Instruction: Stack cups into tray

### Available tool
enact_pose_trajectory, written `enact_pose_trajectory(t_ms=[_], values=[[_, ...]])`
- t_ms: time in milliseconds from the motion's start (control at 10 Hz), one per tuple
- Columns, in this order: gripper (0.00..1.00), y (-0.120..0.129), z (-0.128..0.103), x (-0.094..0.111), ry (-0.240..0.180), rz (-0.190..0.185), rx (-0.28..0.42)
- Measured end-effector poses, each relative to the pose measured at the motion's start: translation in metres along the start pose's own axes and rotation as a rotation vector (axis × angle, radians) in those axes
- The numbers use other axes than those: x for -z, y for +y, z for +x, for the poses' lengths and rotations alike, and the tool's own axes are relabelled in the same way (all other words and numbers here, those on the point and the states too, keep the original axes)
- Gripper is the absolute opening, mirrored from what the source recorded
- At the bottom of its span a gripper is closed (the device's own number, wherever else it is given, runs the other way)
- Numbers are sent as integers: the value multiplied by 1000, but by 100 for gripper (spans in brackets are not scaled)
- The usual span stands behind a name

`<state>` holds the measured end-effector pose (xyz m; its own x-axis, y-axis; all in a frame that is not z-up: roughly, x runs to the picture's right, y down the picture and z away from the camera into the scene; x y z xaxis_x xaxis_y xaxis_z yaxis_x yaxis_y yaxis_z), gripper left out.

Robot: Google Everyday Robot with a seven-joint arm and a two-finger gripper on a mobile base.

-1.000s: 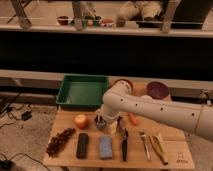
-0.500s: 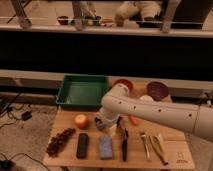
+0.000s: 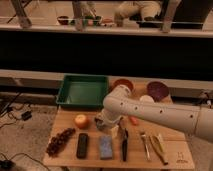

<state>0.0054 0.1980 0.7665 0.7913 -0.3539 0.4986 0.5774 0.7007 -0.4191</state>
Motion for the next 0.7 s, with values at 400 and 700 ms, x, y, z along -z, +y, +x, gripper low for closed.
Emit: enact_pose_trajectory(t_ms=[400, 700], values=[[80, 5, 6, -7, -14, -11, -16], [79, 5, 9, -8, -20, -2, -22]])
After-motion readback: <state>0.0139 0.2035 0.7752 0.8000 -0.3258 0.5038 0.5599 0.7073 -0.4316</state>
